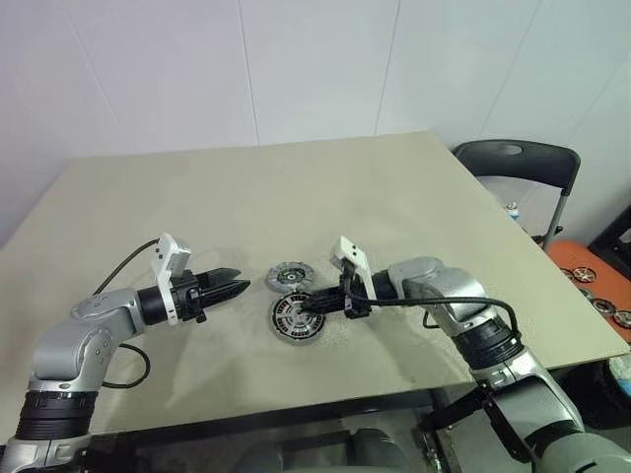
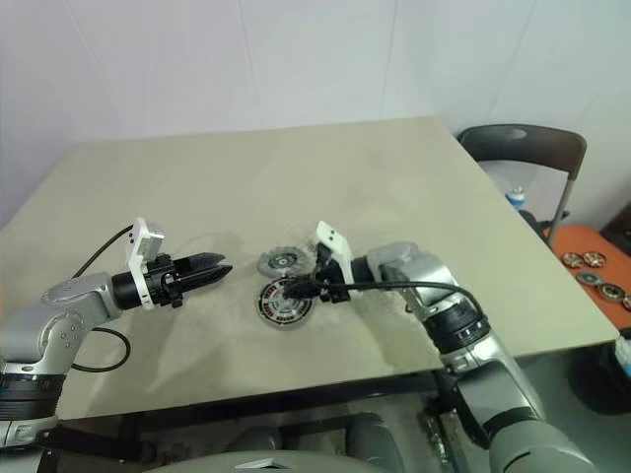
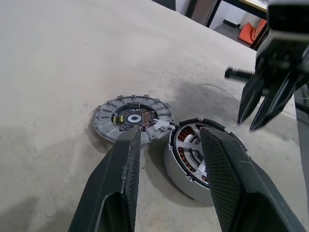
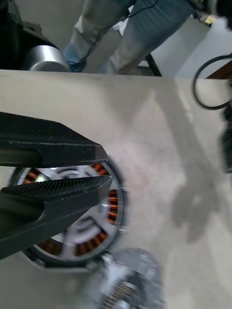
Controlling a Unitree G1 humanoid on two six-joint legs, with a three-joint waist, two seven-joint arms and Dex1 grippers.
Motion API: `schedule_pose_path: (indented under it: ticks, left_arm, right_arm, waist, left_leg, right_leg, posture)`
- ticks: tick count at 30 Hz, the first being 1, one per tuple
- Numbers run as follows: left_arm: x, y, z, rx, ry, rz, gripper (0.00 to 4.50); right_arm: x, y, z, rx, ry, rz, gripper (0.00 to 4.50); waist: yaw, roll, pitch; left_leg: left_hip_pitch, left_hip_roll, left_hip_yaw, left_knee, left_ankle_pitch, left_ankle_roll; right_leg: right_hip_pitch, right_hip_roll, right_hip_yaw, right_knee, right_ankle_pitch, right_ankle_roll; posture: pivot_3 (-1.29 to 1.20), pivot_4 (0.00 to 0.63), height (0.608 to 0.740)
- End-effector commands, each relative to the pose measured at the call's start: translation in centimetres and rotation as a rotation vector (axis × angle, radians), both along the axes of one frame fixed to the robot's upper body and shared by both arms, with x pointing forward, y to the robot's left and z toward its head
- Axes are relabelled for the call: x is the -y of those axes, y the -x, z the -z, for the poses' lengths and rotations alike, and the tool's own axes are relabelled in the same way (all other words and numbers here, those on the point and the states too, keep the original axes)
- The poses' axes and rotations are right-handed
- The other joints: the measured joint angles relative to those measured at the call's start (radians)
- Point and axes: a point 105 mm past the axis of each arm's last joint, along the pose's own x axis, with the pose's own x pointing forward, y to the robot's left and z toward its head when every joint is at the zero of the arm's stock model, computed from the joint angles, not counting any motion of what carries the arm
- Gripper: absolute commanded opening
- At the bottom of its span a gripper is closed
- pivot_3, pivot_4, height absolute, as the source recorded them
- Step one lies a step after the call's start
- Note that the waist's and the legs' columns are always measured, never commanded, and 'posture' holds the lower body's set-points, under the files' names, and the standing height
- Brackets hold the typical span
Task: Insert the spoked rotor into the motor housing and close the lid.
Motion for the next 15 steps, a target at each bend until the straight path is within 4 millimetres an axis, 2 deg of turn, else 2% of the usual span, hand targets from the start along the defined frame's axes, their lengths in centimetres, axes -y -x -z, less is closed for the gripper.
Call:
schedule_pose_path:
  ticks: [1,3,4,6,9,12,13,15]
  left_arm:
    - [0.2,-0.2,-0.9,0.043,-0.001,0.006,2.09]
    - [0.2,-0.2,-0.9,0.044,0.001,0.007,2.09]
    - [0.2,-0.2,-0.9,0.043,0.001,0.008,2.09]
    - [0.2,-0.1,-0.9,0.041,0.000,0.008,2.09]
    - [0.3,0.0,-0.8,0.040,0.000,0.008,2.09]
    - [0.2,0.0,-0.9,0.042,-0.001,0.007,2.09]
    - [0.2,0.0,-0.9,0.042,-0.002,0.006,2.09]
    - [0.1,0.0,-0.9,0.042,-0.004,0.005,2.09]
  right_arm:
    - [-1.0,-0.4,-0.3,0.023,-0.024,0.009,0.47]
    - [-1.2,-0.4,0.8,0.008,-0.002,0.025,0.47]
    - [-1.1,-0.3,1.8,0.005,0.033,0.028,0.47]
    - [-0.4,-0.7,5.3,0.003,0.160,0.067,0.47]
    - [0.3,-1.0,7.6,0.014,0.244,0.095,0.47]
    - [0.3,-1.4,7.2,0.007,0.225,0.108,0.47]
    - [0.2,-1.5,6.6,0.002,0.201,0.107,0.47]
    - [-0.2,-1.7,4.2,-0.019,0.100,0.099,0.47]
  waist:
    - [0.001,0.000,0.000]
    - [0.001,0.000,0.000]
    - [0.001,0.000,0.000]
    - [0.002,0.000,0.000]
    - [0.000,0.000,-0.002]
    - [-0.001,0.000,-0.002]
    - [-0.001,0.000,-0.002]
    - [0.001,0.001,-0.001]
  left_leg:
    - [0.000,0.000,0.000,0.000,0.000,0.000]
    - [0.000,0.000,0.000,0.000,0.000,0.000]
    - [0.000,0.000,0.000,0.000,0.000,0.000]
    - [-0.001,0.000,0.000,0.000,0.000,0.000]
    - [0.000,-0.001,0.001,0.001,0.000,0.000]
    - [0.005,0.000,0.001,0.000,0.000,0.000]
    - [0.006,0.000,0.001,0.000,0.000,0.000]
    - [0.012,0.000,0.001,0.000,0.000,0.000]
  right_leg:
    - [0.000,0.000,0.000,0.000,0.000,0.000]
    - [0.000,0.000,0.000,0.000,0.000,0.000]
    - [0.000,0.000,0.000,0.000,0.000,0.000]
    - [0.000,-0.001,0.000,0.000,0.000,0.000]
    - [0.001,-0.001,0.000,0.000,0.000,0.000]
    - [0.005,0.000,0.000,0.000,0.000,0.000]
    - [0.007,0.000,0.000,0.001,0.000,0.000]
    - [0.013,0.000,0.000,0.000,0.000,0.000]
  posture:
    - [0.00,0.000,0.740]
    - [0.00,0.000,0.740]
    - [0.00,0.000,0.740]
    - [0.00,0.000,0.740]
    - [0.00,0.000,0.740]
    - [0.00,0.000,0.740]
    - [0.00,0.000,0.740]
    - [0.00,0.000,0.740]
